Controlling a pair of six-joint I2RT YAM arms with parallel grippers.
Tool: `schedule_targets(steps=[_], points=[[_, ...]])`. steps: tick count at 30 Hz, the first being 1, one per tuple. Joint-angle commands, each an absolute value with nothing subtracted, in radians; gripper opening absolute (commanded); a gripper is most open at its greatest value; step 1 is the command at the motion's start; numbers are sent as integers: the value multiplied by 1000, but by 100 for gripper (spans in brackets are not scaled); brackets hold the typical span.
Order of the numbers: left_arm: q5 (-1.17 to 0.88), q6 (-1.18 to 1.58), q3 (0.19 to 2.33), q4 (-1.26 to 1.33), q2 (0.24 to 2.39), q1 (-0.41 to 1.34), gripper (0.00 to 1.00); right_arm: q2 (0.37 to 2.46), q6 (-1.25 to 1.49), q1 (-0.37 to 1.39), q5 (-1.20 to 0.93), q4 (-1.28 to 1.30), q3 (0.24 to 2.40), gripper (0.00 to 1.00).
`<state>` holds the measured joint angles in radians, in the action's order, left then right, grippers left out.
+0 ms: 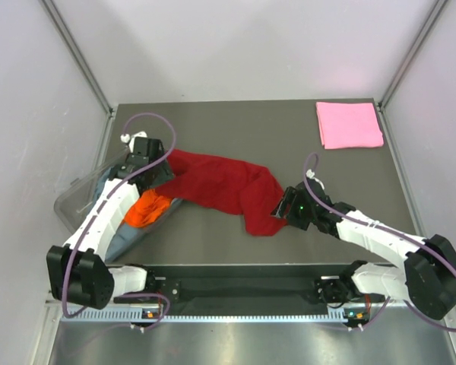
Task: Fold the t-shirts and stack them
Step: Move the tshirt to the center of the board, then flatten the tshirt out
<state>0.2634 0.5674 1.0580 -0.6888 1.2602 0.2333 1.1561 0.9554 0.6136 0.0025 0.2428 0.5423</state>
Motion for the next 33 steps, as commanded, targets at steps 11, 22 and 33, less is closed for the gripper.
schedule_targets(steps=[11,22,33], points=[[152,603,947,-591,1267,103,59,1224,954,629,-60,109,548,64],[152,623,900,-502,1313,92,55,1209,994,629,-40,66,500,64],[78,606,945,-483,1321,92,0,1265,1008,630,-5,-50,448,61]])
